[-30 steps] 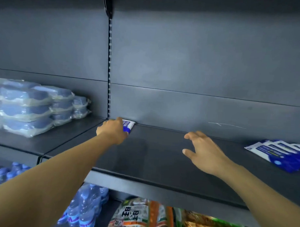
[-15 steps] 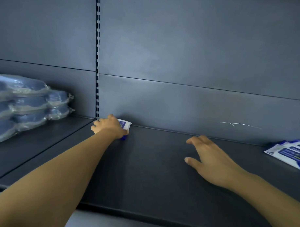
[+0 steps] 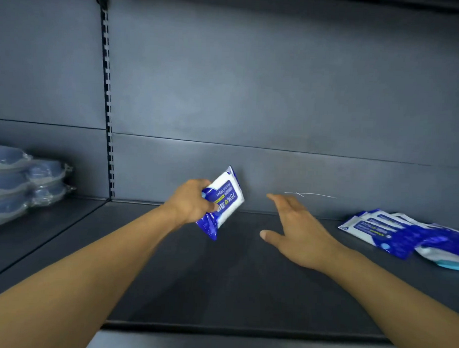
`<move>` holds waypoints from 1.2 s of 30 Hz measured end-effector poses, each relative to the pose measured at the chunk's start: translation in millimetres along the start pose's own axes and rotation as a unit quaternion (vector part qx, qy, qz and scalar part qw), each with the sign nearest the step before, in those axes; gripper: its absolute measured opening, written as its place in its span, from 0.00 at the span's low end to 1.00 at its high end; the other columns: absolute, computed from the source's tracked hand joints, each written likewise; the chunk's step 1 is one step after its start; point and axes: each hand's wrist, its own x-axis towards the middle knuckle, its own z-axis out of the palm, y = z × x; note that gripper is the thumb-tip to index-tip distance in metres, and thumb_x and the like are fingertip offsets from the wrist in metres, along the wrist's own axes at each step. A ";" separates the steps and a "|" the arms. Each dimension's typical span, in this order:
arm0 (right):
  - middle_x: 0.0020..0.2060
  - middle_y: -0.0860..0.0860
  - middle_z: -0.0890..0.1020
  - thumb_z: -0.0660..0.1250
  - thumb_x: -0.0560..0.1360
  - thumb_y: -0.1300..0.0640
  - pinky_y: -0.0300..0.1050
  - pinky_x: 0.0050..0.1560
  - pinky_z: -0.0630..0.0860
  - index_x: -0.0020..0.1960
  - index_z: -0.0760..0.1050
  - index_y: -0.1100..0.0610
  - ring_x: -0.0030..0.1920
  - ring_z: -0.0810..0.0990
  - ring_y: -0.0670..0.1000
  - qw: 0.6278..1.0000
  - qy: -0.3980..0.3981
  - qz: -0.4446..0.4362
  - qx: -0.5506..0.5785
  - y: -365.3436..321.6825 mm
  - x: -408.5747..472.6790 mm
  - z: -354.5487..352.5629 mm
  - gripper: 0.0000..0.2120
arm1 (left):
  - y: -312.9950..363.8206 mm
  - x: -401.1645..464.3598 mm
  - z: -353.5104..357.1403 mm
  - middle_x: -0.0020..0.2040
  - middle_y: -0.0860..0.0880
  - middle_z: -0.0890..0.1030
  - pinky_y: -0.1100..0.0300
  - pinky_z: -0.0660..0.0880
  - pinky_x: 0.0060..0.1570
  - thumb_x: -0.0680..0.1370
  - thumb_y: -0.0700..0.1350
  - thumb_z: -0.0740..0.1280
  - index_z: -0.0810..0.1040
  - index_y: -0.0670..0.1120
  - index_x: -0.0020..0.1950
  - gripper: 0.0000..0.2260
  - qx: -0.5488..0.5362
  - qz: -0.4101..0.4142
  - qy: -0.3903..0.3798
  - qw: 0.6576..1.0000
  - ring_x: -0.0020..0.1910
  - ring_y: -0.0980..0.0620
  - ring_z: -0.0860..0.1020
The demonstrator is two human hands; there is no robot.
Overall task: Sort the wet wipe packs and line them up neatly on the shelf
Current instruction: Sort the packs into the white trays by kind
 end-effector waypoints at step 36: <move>0.42 0.51 0.82 0.62 0.78 0.65 0.38 0.32 0.74 0.48 0.75 0.57 0.34 0.79 0.46 0.933 0.010 0.057 0.354 219.7 -188.5 -147.5 0.06 | 268.2 -159.0 190.1 0.41 0.50 0.79 0.57 0.74 0.40 0.67 0.41 0.77 0.70 0.48 0.47 0.18 -0.105 -0.055 0.059 0.991 0.39 0.50 0.77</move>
